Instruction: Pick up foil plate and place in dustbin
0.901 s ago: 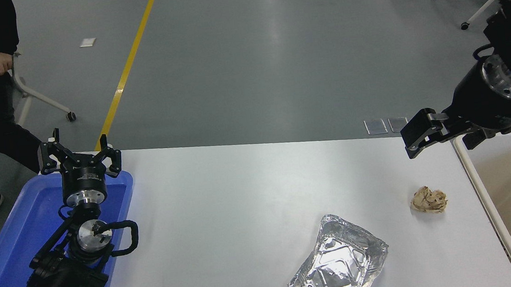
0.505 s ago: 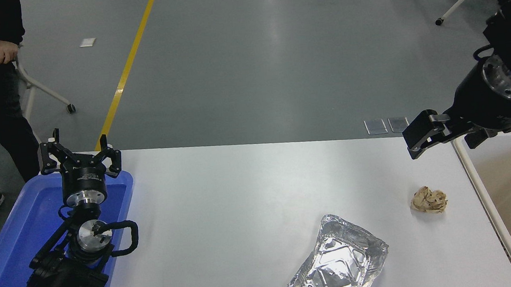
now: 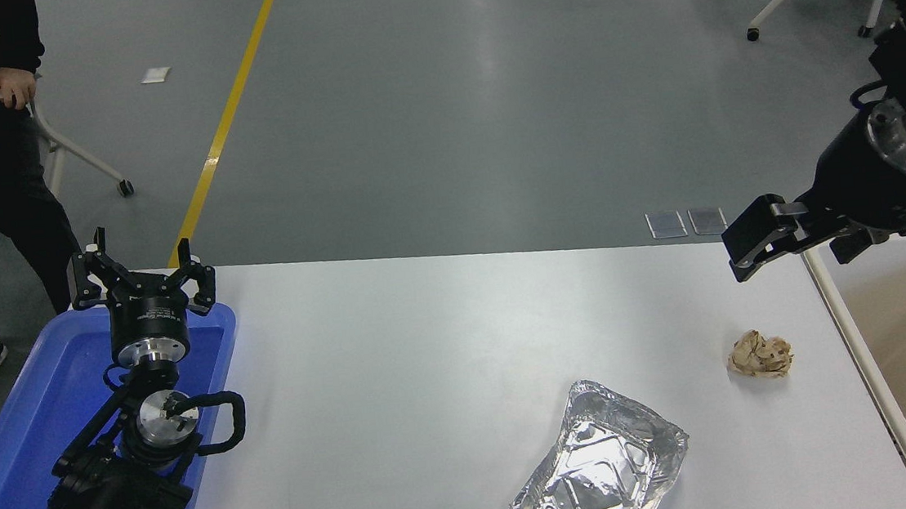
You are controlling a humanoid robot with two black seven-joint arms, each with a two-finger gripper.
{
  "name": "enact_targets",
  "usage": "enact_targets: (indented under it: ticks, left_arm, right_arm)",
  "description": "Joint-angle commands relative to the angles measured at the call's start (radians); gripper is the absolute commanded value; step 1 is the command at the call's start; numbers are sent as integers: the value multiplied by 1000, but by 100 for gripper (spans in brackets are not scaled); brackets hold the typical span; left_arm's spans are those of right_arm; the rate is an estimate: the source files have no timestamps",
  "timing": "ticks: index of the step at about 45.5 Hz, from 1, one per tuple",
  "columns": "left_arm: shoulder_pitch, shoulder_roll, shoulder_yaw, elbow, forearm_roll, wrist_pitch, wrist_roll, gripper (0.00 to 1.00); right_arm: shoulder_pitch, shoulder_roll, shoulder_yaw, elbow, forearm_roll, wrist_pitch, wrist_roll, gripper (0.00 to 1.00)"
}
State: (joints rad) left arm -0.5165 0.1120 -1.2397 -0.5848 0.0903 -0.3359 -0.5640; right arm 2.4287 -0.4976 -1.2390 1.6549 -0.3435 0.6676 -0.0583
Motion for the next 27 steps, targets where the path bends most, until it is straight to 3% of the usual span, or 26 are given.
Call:
enact_targets:
  ticks: [1, 12, 27]
  left_arm:
    - [0, 0, 0, 0, 0, 0, 1, 99]
    - [0, 0, 0, 0, 0, 0, 1, 99]
    - [0, 0, 0, 0, 0, 0, 0, 99]
  right_arm:
    - [-30, -45, 10, -15, -38, 0, -2, 100]
    - [-148, -216, 46, -24, -236, 0, -2, 100]
    - [-390, -325, 190, -113, -322, -29, -2, 100]
